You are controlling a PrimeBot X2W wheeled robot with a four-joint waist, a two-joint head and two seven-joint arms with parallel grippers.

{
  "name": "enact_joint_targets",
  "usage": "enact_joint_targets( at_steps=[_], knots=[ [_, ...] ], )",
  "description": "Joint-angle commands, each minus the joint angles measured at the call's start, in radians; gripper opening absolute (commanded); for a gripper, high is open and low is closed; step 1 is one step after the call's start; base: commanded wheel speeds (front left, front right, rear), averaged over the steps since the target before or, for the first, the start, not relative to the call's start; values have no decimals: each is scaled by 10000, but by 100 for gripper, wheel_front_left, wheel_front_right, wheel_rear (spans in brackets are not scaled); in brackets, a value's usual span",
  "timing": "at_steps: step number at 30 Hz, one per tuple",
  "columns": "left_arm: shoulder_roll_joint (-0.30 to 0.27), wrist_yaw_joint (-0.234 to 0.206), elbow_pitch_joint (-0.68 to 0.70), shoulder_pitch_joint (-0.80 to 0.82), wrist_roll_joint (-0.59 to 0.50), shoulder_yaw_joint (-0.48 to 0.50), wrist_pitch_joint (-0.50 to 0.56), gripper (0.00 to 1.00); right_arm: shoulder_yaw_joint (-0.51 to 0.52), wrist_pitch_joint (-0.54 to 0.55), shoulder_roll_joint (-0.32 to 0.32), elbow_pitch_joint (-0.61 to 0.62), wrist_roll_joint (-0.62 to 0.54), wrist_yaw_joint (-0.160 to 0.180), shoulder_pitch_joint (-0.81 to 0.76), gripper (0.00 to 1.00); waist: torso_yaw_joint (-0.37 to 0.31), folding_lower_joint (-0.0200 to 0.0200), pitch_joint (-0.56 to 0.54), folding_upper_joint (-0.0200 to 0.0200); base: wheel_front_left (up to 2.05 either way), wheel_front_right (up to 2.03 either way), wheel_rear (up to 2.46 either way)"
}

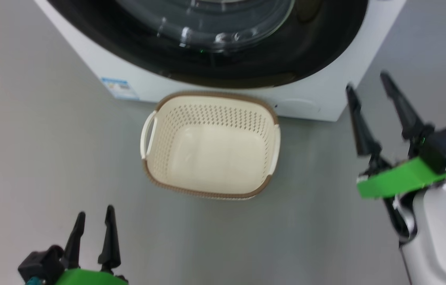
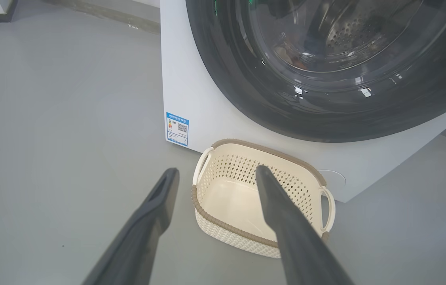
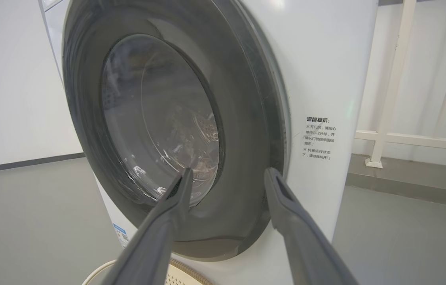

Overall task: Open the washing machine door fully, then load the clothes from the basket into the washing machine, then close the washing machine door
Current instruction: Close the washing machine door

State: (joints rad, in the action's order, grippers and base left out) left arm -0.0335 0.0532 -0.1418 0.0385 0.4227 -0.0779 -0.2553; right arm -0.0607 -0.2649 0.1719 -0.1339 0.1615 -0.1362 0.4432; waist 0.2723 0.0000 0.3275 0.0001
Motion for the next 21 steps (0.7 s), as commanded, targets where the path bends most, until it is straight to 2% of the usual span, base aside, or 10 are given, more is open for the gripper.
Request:
enact_joint_targets(
  at_steps=[1,12,21],
  knots=[
    [-168,90,84,-134,-109,461,-65,100,-224,31,-225,375,33,55,-490,100,-1103,0,-1268,-1,0,0,0],
    [-168,289,-17,-1244,-927,1169,-65,100,372,31,-686,914,-86,55,-3241,100,-2177,0,-2853,-1,0,0,0],
    [-168,396,-24,-1756,-1166,1283,-65,100,931,31,-925,1093,-145,55,-4551,100,-2523,0,-3279,-1,0,0,0]
  ],
)
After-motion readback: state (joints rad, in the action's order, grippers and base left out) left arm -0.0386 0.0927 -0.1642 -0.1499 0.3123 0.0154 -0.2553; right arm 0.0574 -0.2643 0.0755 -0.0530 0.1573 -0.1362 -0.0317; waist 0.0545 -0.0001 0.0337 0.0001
